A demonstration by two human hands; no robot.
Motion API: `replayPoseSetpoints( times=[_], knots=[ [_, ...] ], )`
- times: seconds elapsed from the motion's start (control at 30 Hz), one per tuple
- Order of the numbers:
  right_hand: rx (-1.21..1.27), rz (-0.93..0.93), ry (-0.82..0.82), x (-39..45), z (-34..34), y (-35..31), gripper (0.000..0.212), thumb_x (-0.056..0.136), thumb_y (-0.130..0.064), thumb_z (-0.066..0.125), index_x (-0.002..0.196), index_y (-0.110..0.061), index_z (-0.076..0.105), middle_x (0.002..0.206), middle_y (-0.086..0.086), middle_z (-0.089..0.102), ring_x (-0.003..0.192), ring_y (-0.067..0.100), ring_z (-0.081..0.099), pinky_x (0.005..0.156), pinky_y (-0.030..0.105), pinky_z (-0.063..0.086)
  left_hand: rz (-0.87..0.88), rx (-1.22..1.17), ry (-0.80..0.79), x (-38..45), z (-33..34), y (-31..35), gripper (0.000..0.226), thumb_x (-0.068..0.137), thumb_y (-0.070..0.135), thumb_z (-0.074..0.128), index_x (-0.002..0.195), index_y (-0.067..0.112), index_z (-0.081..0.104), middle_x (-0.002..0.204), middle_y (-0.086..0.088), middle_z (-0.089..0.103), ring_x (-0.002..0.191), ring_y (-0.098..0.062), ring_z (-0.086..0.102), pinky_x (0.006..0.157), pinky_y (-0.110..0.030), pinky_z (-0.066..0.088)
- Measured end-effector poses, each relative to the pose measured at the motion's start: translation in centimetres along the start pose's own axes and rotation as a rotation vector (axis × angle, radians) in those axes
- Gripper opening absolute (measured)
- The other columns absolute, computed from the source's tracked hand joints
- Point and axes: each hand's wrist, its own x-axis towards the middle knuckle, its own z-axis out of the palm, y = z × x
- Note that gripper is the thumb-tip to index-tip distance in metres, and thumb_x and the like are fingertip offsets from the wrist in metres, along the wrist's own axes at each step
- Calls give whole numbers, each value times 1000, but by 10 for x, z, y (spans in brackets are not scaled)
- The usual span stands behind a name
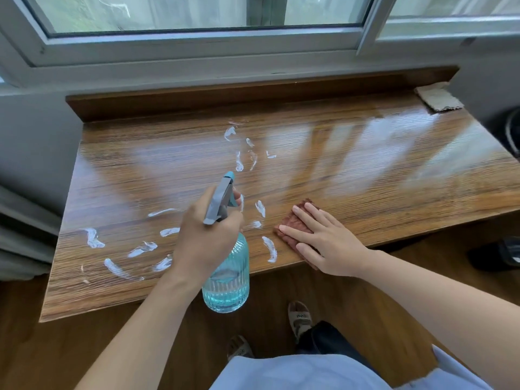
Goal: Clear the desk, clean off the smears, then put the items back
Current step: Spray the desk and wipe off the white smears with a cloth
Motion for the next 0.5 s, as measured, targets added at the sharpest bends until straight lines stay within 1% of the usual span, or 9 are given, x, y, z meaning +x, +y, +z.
replayPoseSetpoints(
  times=[0.07, 0.13, 0.2, 0.23, 0.3, 0.4, 0.47, 0.5],
  knots=[
    [25, 142, 17, 23, -2, 4, 52, 107, -56, 16, 156, -58, -2, 172, -3, -9, 156, 21, -19, 126, 41, -6, -11, -12, 17, 7, 3, 2, 24, 92, 5, 60, 99, 26, 70, 79, -11, 66, 81, -31, 71, 63, -31, 51],
    [64, 259, 26, 48, -5, 6, 54, 105, -58, 15, 156, -58, -2, 172, -1, -7, 157, 24, -16, 126, 44, -4, -24, -19, 27, 14, 6, 6, 24, 88, 8, 61, 96, 29, 68, 87, -11, 70, 84, -33, 73, 69, -41, 55],
    [65, 305, 37, 61, -6, 6, 55, 103, -60, 14, 156, -57, -1, 172, 1, -5, 157, 27, -12, 124, 47, -1, -28, -13, 45, 19, 10, 13, 21, 80, 15, 60, 94, 30, 67, 94, -15, 69, 83, -39, 72, 70, -54, 59],
    [54, 291, 43, 61, -5, 5, 55, 103, -60, 15, 156, -57, -1, 172, 2, -4, 157, 29, -11, 124, 48, 0, -27, -15, 61, 21, 12, 16, 21, 77, 17, 60, 93, 29, 67, 95, -17, 68, 84, -41, 71, 69, -58, 59],
    [39, 171, 43, 48, -1, 5, 55, 105, -58, 18, 156, -58, -1, 172, 2, -5, 157, 30, -13, 124, 48, -3, -27, -24, 111, 27, 16, 21, 22, 75, 18, 63, 95, 27, 69, 97, -20, 67, 87, -43, 69, 71, -61, 60],
    [36, -92, 1, 24, -4, 24, 53, 107, -55, 21, 155, -60, -1, 170, -5, -15, 155, 22, -23, 125, 45, -11, -44, -16, 164, 37, 22, 29, 25, 73, 17, 61, 94, 28, 69, 96, -18, 67, 84, -45, 69, 74, -61, 60],
    [30, -192, -30, 22, -9, 44, 52, 107, -58, 18, 154, -61, -4, 169, -10, -18, 154, 17, -26, 125, 42, -12, -67, -3, 182, 45, 27, 34, 22, 79, 11, 61, 93, 27, 68, 94, -17, 68, 83, -46, 69, 70, -53, 59],
    [16, -205, -26, 28, -11, 54, 52, 107, -60, 16, 154, -61, -6, 169, -10, -17, 154, 16, -26, 125, 42, -11, -82, 2, 192, 49, 31, 36, 22, 83, 7, 61, 93, 26, 67, 93, -17, 68, 84, -44, 70, 68, -48, 57]
  ],
)
